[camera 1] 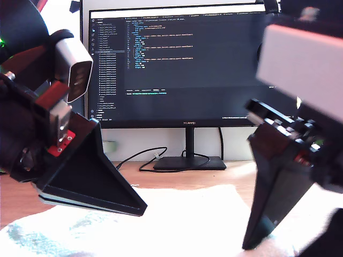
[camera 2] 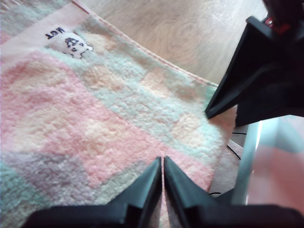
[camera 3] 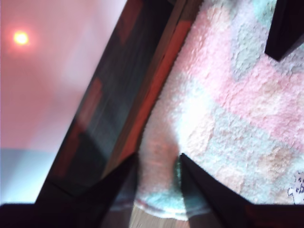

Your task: Fold the tea towel to a neat square and place it to the right

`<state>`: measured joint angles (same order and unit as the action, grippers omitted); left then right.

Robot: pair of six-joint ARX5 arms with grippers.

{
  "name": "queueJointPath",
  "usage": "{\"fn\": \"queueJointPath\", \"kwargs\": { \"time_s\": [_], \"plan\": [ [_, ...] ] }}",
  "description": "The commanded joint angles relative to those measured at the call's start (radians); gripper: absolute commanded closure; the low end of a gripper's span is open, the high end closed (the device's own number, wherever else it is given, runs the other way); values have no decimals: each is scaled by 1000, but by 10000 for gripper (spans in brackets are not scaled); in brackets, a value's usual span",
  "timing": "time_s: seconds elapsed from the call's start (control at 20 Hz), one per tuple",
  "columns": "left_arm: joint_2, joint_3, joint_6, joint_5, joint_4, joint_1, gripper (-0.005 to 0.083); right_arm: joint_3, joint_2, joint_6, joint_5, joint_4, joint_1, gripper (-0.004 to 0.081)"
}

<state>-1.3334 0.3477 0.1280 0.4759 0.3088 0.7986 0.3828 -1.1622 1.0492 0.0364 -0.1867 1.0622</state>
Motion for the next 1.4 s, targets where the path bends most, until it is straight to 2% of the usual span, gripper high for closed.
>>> {"fn": "queueJointPath", "kwargs": {
  "time_s": [0.0,0.2,0.4,0.5,0.7,0.85,1.0,1.2,1.35],
  "plan": [
    [-9,5,3,11,6,3,795,-3,-31,6,1,-1,6,590],
    [-9,5,1,14,6,2,795,-3,-39,4,1,14,6,787],
    [-7,6,-26,14,6,2,795,21,-39,-48,0,16,6,783],
    [0,8,-62,14,6,2,795,53,-39,-115,-2,6,6,783],
    [66,16,-76,18,-6,2,795,131,-39,-175,-37,-69,6,783],
    [179,16,-90,15,-77,3,795,186,-39,-214,-53,-156,3,783],
    [306,16,-104,10,-206,4,795,216,-39,-250,-56,-195,3,783],
    [410,16,-111,-111,-417,48,795,241,-39,-288,-74,-204,-23,783],
    [460,16,-101,-221,-474,115,795,259,-39,-324,-117,-208,-60,783]
  ]
}}
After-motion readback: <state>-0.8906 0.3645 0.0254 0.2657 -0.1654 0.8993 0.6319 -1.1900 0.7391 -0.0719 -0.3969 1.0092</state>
